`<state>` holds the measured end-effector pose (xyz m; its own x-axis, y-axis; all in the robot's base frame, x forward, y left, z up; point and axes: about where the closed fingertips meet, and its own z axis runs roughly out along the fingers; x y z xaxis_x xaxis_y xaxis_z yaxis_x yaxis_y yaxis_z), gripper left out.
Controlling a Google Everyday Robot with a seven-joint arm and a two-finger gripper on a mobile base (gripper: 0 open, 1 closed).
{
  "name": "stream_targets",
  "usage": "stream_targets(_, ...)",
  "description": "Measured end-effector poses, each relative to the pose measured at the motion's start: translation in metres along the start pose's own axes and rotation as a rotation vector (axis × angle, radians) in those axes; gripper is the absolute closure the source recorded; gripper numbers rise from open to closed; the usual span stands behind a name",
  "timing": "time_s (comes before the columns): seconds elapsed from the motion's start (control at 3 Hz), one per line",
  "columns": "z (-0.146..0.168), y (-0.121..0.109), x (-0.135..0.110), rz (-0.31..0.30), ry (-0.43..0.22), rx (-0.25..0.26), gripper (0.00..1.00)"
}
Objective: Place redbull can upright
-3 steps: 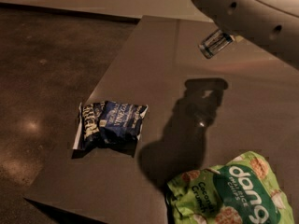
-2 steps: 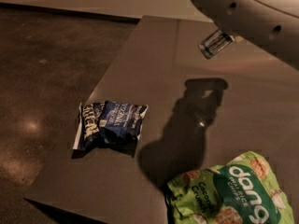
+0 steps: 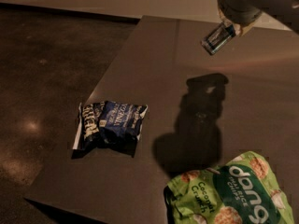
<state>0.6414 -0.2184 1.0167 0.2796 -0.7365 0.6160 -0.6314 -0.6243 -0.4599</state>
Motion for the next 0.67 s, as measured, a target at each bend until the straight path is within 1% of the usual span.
stream_targets(0.33,0.0045,-0.0025,-0.0008,-0.084,-0.077,0.048,1.0)
stream_targets(0.67,0.0029,-0.0024,-0.0021,-0.222,-0.073,0.131,1.0)
